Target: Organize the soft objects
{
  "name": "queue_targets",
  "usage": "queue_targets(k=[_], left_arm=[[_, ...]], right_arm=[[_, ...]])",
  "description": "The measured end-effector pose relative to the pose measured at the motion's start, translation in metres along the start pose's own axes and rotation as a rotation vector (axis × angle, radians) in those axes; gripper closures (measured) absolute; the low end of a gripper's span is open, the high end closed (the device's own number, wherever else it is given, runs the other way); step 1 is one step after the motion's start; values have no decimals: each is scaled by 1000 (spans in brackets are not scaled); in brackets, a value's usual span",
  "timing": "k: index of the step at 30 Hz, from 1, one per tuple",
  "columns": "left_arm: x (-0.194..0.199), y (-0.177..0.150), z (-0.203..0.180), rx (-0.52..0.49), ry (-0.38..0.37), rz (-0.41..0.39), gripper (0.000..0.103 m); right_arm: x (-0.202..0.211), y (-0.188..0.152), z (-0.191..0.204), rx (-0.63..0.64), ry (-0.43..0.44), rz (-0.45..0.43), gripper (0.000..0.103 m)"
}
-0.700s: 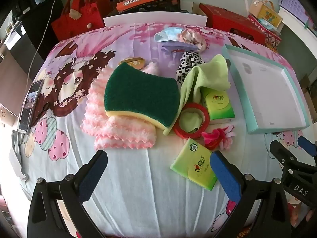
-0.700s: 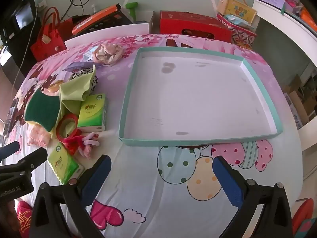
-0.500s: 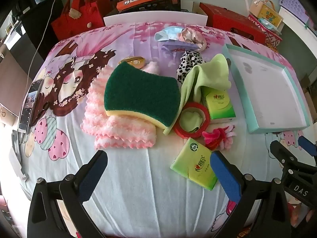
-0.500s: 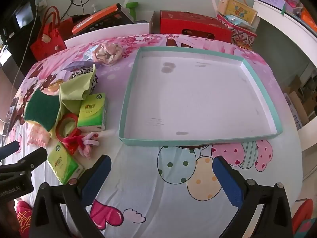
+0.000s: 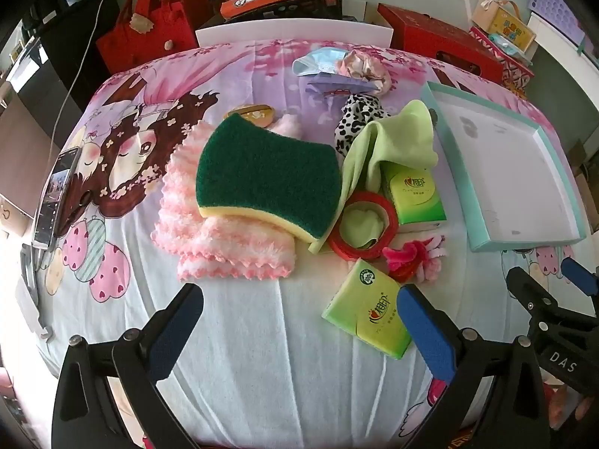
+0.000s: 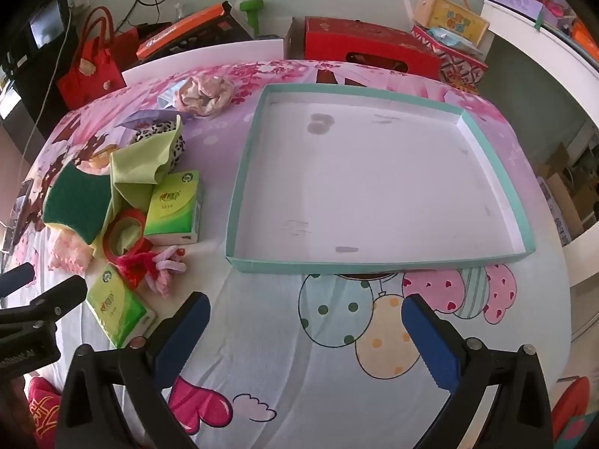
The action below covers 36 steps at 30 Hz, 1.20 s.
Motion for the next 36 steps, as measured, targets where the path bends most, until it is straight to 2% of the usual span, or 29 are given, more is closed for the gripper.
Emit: queue_targets(k=[36], left_arm=[[-3,-1,0,10,-2,6,0]], right_arm=[[-4,-1,4,24,-9,17,0]])
Point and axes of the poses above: each gripper's, at about its wrist camera, not at the fingertips, and x roughly against the way its jaws point, z to its left, y to its top, the point moved 8 cm from there along -x, roughly the way its jaws point, and after that the axes turned 3 degrees about y, right-handed, at the moved point
